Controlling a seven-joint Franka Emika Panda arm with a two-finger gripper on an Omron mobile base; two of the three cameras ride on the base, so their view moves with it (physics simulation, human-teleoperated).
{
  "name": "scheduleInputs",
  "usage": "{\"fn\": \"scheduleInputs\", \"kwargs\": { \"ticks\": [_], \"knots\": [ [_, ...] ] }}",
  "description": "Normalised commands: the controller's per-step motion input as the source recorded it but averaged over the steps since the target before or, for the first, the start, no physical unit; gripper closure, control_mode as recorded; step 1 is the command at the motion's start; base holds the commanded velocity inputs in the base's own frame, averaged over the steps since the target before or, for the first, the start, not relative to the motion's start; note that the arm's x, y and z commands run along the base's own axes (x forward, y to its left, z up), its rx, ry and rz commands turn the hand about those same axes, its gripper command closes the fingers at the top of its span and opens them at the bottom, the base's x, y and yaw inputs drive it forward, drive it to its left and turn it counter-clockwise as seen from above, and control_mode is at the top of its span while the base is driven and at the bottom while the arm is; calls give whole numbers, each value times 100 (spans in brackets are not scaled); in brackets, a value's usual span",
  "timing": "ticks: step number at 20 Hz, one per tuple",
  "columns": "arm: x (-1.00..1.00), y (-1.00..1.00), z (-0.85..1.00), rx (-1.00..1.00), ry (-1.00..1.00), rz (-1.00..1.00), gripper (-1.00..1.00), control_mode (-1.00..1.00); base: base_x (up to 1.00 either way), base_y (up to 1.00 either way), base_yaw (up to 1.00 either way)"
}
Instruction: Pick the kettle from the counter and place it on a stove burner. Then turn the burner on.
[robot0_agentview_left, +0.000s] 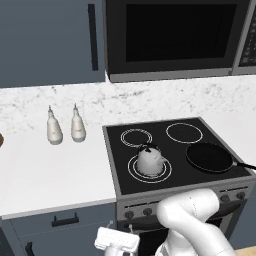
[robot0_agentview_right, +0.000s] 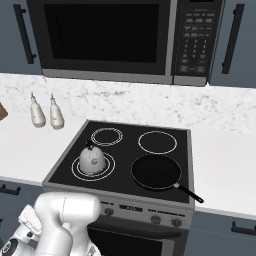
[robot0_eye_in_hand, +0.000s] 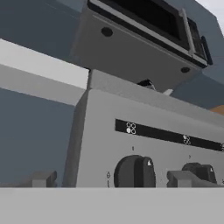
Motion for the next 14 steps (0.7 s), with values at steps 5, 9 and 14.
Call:
{"fn": "scheduleInputs", "kwargs": {
  "ticks": [5, 9, 14],
  "knots": [
    [3, -39, 0, 31, 7, 23, -100, -100, 0, 0, 0],
    [0, -56, 0, 27, 2, 28, -100, -100, 0, 0, 0],
    [1, -67, 0, 25, 0, 32, -100, -100, 0, 0, 0]
  ]
}}
